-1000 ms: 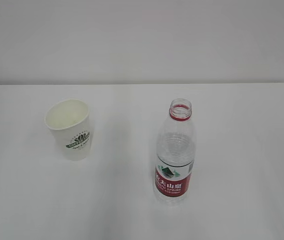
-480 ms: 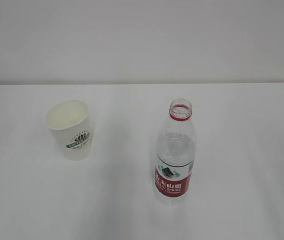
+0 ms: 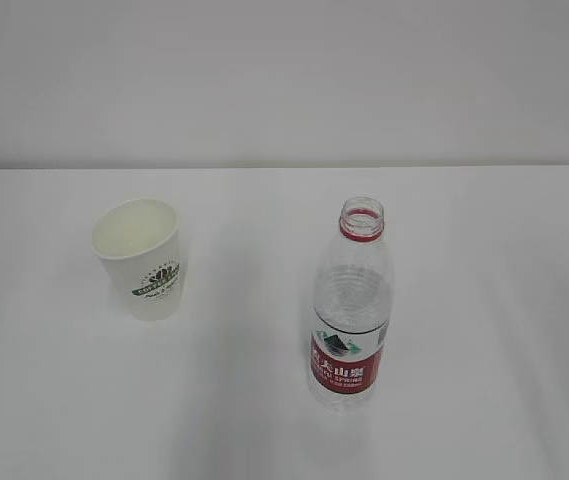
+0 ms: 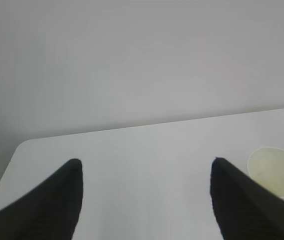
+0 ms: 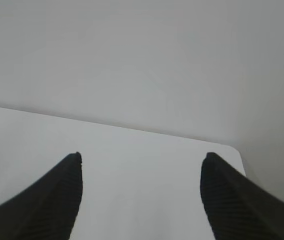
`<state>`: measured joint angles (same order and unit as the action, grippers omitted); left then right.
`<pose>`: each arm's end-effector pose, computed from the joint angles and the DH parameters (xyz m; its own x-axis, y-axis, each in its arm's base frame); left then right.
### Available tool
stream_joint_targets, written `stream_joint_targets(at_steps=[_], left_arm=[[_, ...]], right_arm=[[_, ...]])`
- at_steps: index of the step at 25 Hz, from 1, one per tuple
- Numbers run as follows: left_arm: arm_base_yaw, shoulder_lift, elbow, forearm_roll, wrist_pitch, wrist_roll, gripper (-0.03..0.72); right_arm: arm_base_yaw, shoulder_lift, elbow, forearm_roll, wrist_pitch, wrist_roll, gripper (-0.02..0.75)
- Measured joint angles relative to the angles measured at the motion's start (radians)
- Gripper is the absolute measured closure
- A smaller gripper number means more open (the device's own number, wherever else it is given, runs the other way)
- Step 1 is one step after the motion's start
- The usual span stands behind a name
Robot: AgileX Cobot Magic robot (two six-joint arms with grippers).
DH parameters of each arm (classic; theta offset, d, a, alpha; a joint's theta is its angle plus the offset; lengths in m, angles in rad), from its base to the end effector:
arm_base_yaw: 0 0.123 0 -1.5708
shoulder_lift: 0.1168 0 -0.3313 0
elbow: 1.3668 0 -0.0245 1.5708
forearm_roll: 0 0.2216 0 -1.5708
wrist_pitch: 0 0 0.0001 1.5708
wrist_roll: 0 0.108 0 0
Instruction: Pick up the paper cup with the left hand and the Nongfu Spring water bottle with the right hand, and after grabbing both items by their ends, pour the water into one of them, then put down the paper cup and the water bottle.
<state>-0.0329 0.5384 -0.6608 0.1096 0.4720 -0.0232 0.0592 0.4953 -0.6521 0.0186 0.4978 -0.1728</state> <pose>0.0533 0.0036 0.3671 -0.2573 0.0828 -0.9628 0.0040 0.9964 0.0847 0.0423 0.0035 0.3635 -0.2370 -0.1701 -0.9565 -0.1060 0.9832 -0.1486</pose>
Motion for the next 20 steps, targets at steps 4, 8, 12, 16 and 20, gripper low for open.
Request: stream_joint_targets(at_steps=[4, 8, 12, 16, 20], left_arm=[[0.000, 0.039, 0.000, 0.002, -0.037, 0.000, 0.109], [0.000, 0.060, 0.000, -0.001, -0.094, 0.000, 0.109], [0.000, 0.065, 0.000, -0.027, -0.121, 0.000, 0.119], [0.000, 0.065, 0.002, -0.028, -0.146, 0.000, 0.151], [0.000, 0.070, 0.051, -0.028, -0.210, 0.000, 0.165]], right_arm=[[0.000, 0.041, 0.000, 0.000, -0.032, 0.000, 0.183], [0.000, 0.087, 0.000, 0.000, -0.076, -0.002, 0.183], [0.000, 0.119, 0.000, 0.000, -0.149, -0.002, 0.183], [0.000, 0.144, 0.000, 0.000, -0.206, -0.002, 0.183], [0.000, 0.162, 0.040, 0.000, -0.276, -0.002, 0.184]])
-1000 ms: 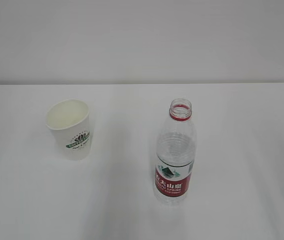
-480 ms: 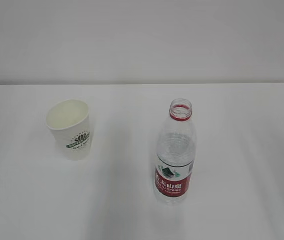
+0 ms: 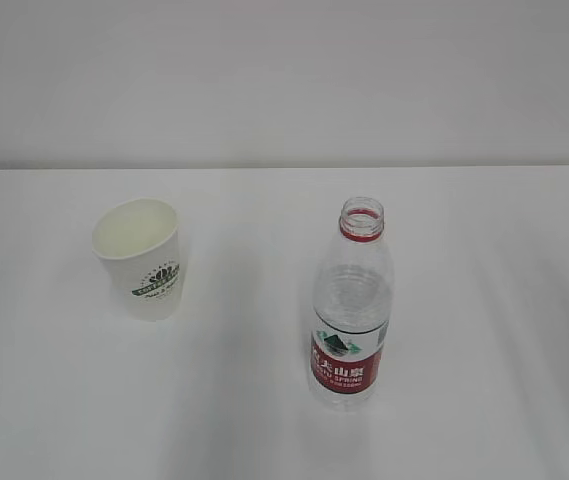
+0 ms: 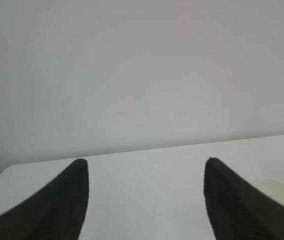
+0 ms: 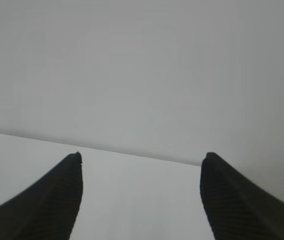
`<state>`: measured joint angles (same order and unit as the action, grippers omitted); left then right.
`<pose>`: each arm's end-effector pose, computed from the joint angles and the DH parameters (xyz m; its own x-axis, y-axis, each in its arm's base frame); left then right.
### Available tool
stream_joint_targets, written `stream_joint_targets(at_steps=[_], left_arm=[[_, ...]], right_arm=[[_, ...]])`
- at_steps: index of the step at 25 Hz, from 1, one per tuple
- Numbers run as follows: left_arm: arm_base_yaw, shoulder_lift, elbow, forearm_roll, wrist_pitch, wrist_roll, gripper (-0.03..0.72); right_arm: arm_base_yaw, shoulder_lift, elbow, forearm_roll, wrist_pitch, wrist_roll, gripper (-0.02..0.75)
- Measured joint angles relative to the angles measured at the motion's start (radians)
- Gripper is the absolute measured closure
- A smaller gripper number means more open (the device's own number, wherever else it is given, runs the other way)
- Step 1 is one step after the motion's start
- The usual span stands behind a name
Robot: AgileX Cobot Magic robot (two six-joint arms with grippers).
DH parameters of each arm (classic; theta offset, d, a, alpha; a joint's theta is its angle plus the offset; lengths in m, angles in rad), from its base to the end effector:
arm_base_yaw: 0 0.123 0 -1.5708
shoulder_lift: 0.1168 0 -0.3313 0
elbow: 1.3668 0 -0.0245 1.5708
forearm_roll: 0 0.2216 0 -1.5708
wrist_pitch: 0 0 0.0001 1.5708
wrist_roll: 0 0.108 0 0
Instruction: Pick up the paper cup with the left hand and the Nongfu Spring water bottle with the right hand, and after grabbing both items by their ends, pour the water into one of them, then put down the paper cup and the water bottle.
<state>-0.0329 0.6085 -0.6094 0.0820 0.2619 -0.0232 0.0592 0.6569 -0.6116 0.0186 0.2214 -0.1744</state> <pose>0.0771 -0.0002 0.3680 -0.1711 0.0616 -0.9833 0.0216 0.9980 0.0588 0.0895 0.0057 0.3689 -0.1662 -0.1657 -0.9721 -0.0901 0.9842 -0.1524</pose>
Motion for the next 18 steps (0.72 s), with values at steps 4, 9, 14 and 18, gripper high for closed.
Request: stream_joint_targets(at_steps=[4, 9, 14, 18], left_arm=[[0.000, 0.016, 0.052, 0.000, -0.051, 0.000, 0.167], [0.000, 0.069, 0.096, 0.000, -0.116, 0.000, 0.172], [0.000, 0.143, 0.101, 0.002, -0.154, 0.000, 0.180], [0.000, 0.205, 0.101, 0.000, -0.172, 0.000, 0.184]], right_arm=[[0.000, 0.004, 0.066, 0.000, -0.078, 0.000, 0.184], [0.000, 0.005, 0.155, 0.000, -0.190, 0.000, 0.185], [0.000, 0.006, 0.219, 0.000, -0.261, 0.004, 0.185], [0.000, 0.025, 0.233, 0.000, -0.295, 0.032, 0.204]])
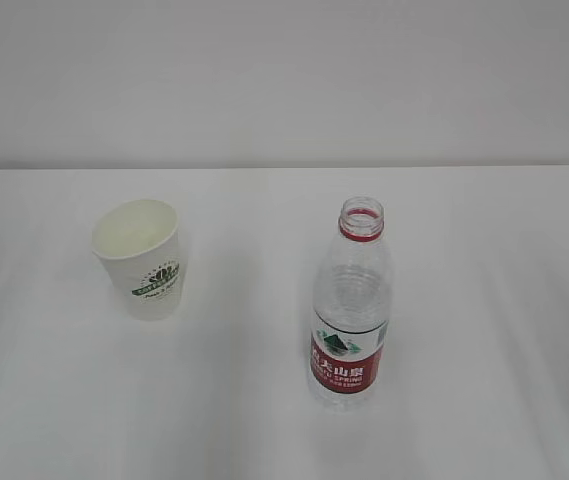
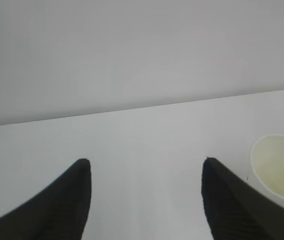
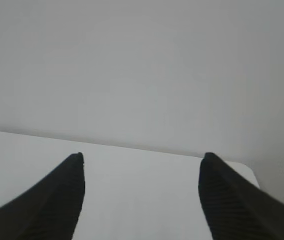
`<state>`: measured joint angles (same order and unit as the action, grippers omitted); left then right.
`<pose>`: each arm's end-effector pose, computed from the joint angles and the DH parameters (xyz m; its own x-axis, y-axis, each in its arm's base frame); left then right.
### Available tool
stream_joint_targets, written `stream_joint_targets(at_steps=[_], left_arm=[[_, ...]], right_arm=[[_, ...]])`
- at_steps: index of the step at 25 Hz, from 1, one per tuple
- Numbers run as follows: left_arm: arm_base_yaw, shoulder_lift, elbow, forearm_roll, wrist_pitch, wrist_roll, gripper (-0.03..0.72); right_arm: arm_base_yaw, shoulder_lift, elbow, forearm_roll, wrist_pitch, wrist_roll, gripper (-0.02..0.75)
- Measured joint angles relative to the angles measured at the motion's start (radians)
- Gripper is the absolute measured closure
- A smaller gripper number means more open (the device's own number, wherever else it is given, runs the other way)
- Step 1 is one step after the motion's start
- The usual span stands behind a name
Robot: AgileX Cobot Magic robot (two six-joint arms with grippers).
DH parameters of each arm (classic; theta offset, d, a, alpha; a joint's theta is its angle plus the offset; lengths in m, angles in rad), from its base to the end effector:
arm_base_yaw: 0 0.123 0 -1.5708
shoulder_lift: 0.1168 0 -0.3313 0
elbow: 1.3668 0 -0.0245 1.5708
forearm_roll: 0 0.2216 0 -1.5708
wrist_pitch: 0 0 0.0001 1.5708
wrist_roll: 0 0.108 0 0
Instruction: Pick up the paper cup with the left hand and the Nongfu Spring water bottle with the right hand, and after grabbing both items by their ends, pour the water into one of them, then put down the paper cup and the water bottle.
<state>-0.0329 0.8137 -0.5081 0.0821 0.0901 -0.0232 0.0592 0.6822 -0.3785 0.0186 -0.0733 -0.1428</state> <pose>0.1266 -0.0034 0.3317 -0.3011 0.0685 -0.9511 0.0436 0.9974 0.0580 0.0974 0.0056 0.3212 -0.1342 -0.1321 -0.9821 -0.0750 0.9896 -0.1229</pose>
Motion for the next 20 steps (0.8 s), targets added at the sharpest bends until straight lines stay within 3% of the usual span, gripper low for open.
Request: stream_joint_targets(at_steps=[5, 9, 20], left_arm=[[0.000, 0.050, 0.000, -0.009, -0.034, 0.000, 0.187], [0.000, 0.087, 0.010, -0.009, -0.064, 0.000, 0.198], [-0.002, 0.113, 0.080, -0.044, -0.199, 0.000, 0.201]], right_arm=[[0.000, 0.089, 0.010, -0.019, -0.077, 0.063, 0.225], [0.000, 0.170, 0.012, -0.123, -0.142, 0.154, 0.227], [0.000, 0.282, 0.036, -0.258, -0.252, 0.291, 0.232]])
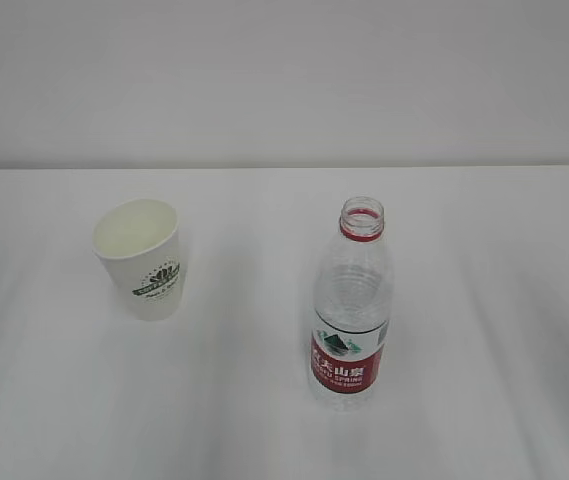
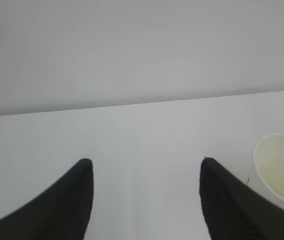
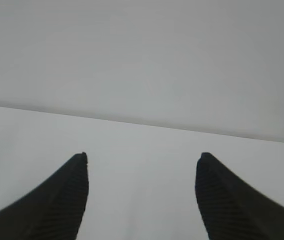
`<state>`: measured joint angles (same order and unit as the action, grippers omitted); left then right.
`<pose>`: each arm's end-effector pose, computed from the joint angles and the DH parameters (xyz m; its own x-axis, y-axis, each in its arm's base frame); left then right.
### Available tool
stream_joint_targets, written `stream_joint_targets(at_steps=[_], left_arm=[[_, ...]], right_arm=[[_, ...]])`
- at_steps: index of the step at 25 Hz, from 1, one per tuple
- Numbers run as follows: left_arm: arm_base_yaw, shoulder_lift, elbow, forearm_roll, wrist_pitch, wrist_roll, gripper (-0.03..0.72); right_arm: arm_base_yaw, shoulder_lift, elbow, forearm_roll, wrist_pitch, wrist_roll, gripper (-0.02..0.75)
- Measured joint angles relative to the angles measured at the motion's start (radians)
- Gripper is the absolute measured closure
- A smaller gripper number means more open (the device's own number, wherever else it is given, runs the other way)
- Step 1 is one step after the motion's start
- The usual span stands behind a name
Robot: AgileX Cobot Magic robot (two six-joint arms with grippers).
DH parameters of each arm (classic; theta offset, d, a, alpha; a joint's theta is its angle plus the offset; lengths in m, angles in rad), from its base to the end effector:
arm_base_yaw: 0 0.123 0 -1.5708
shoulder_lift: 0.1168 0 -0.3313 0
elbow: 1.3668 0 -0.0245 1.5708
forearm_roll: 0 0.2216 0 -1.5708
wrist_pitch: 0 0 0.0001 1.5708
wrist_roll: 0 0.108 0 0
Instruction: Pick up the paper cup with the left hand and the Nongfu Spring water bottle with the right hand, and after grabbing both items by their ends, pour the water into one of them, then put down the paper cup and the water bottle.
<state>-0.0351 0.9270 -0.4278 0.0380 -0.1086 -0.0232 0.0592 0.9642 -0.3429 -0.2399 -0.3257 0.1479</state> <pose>0.1492 -0.0057 0.3107 -0.2981 0.0250 -0.9542 0.0434 0.9990 0.0127 0.1517 0.0172 0.3003 -0.2037 -0.0917 -0.9747 -0.1498 0.9868 -0.0616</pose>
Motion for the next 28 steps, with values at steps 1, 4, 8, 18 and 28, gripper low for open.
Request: stream_joint_targets(at_steps=[1, 4, 8, 18, 28], left_arm=[[-0.007, 0.011, 0.014, -0.006, -0.019, 0.000, 0.202], [-0.047, 0.045, 0.071, -0.038, -0.109, 0.000, 0.202], [-0.126, 0.102, 0.133, -0.038, -0.205, 0.000, 0.202], [-0.185, 0.275, 0.253, -0.086, -0.393, -0.002, 0.202], [-0.194, 0.390, 0.378, -0.089, -0.603, -0.061, 0.202]], right_arm=[[0.000, 0.007, 0.013, -0.008, -0.024, 0.009, 0.232], [0.000, 0.034, 0.066, -0.012, -0.098, 0.022, 0.233], [0.000, 0.074, 0.120, -0.025, -0.163, 0.035, 0.233], [0.000, 0.171, 0.231, -0.071, -0.290, 0.057, 0.233], [0.000, 0.308, 0.347, -0.074, -0.488, 0.047, 0.233]])
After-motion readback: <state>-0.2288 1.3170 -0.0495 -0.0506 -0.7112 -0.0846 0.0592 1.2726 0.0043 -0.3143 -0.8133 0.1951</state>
